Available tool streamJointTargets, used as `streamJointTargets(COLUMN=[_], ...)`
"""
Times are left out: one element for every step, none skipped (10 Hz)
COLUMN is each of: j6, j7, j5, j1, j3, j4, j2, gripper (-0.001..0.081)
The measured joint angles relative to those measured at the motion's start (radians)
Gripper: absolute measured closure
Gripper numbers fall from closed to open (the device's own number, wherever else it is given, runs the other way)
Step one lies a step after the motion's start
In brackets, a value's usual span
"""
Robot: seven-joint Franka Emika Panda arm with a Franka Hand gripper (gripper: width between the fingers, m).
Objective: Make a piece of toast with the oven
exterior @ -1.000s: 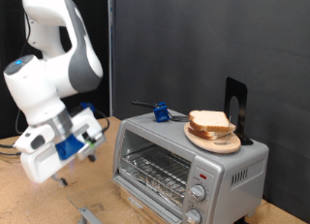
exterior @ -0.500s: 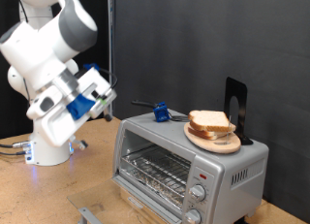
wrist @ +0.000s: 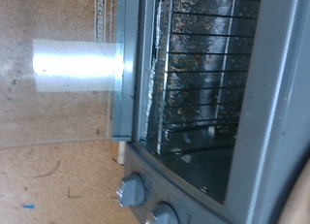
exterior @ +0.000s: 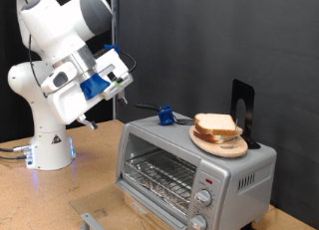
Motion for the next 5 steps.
streamJointTargets(j6=[-0.024, -0.09, -0.132, -0.173, -0.215], j7=[-0.05, -0.09, -0.109, -0.129, -0.15], j5=[0.029, 0.032, 0.017, -0.022, -0.092], j1=[0.009, 0.024, 0.04, 0.054, 0.066], j3=[-0.003, -0.002, 0.01, 0.03, 0.054], j4=[0.015, 0.049, 0.084, 0.111, 0.134], j2=[0.0, 0.001, 0.001, 0.0, -0.002], gripper=[-0.0002, -0.0002, -0.0002, -0.0002, -0.0002])
